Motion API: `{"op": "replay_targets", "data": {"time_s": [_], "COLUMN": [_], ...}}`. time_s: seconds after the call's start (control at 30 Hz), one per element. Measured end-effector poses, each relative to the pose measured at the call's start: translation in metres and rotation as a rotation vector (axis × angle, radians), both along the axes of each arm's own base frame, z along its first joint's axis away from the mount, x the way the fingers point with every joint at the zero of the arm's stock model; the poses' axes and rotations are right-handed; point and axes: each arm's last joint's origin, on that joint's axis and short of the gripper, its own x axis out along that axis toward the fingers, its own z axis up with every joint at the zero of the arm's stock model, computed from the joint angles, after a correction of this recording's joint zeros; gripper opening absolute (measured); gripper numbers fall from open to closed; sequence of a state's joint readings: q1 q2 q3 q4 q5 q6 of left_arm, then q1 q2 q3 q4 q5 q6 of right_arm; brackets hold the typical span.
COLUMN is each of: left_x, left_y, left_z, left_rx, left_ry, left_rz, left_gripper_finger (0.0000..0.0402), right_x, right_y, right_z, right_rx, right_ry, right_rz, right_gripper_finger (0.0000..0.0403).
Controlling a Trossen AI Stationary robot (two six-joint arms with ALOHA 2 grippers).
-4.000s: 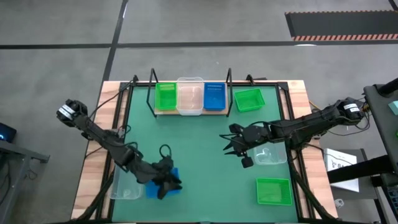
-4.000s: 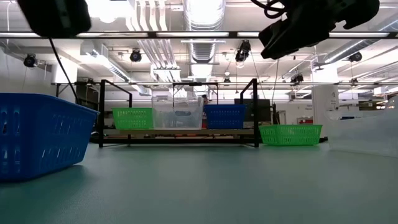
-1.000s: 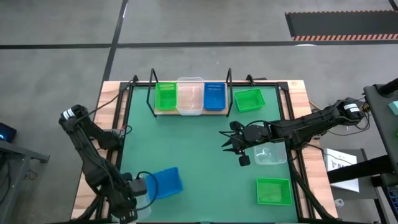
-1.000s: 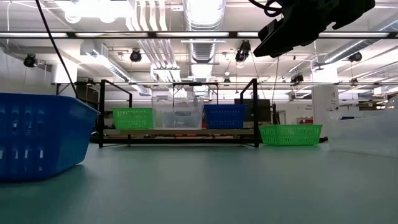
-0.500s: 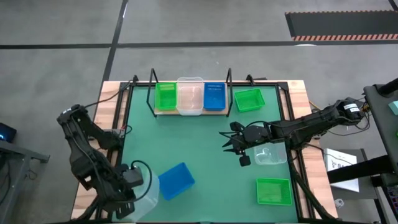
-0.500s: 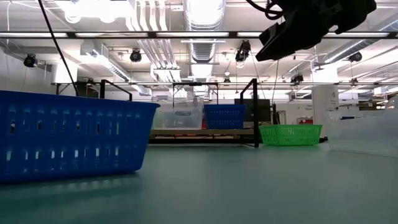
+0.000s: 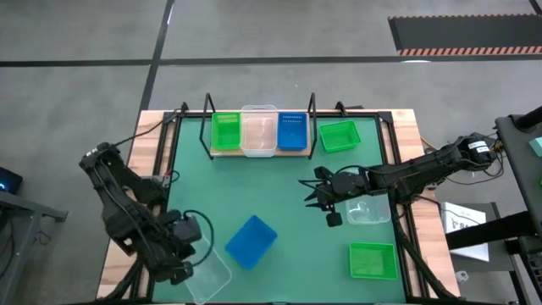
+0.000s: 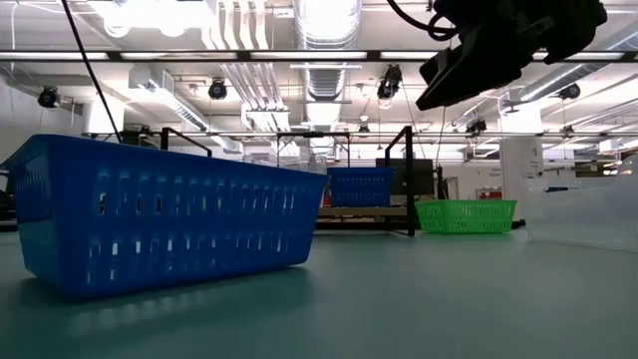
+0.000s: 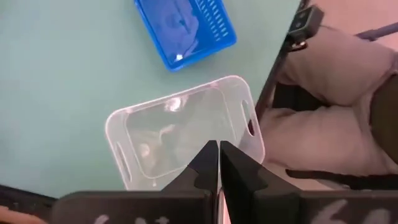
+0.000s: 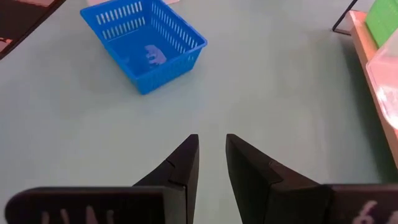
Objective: Stack baskets on shelf by color
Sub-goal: Stack the left transparent bin on the transparent bin on the shelf
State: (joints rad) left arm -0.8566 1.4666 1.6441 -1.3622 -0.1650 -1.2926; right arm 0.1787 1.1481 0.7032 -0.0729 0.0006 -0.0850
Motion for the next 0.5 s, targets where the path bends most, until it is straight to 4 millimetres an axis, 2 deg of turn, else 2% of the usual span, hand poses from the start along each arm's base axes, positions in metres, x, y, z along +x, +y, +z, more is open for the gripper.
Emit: {"op": "replay_targets", "data": {"time_s": [0.13, 0.3, 0.4, 0.5], "left_x": [0.009, 0.015, 0.017, 0.016], "left_y": [-0.015, -0.023, -0.023, -0.021], "left_z": [-0.021, -0.044, -0.059, -0.086], "left_rx": [-0.083, -0.106, -0.083, -0.033], "left_ry": [0.042, 0.058, 0.069, 0.116], "left_rz": [-0.062, -0.075, -0.085, -0.082], "left_gripper_finger": [0.0000, 0.0000, 0.0000, 0.0000], "right_x": [-0.001, -0.001, -0.001, -0.001], "right_y": [0.000, 0.000, 0.000, 0.000], "right_z": [-0.002, -0.002, -0.002, -0.002], "right_rx": [-0.002, -0.003, 0.005, 0.005], "right_ry": [0.007, 0.006, 0.007, 0.007], "right_rz": [0.000, 0.001, -0.005, -0.004], "right_gripper_finger": [0.0073, 0.0073, 0.0073, 0.0073]}}
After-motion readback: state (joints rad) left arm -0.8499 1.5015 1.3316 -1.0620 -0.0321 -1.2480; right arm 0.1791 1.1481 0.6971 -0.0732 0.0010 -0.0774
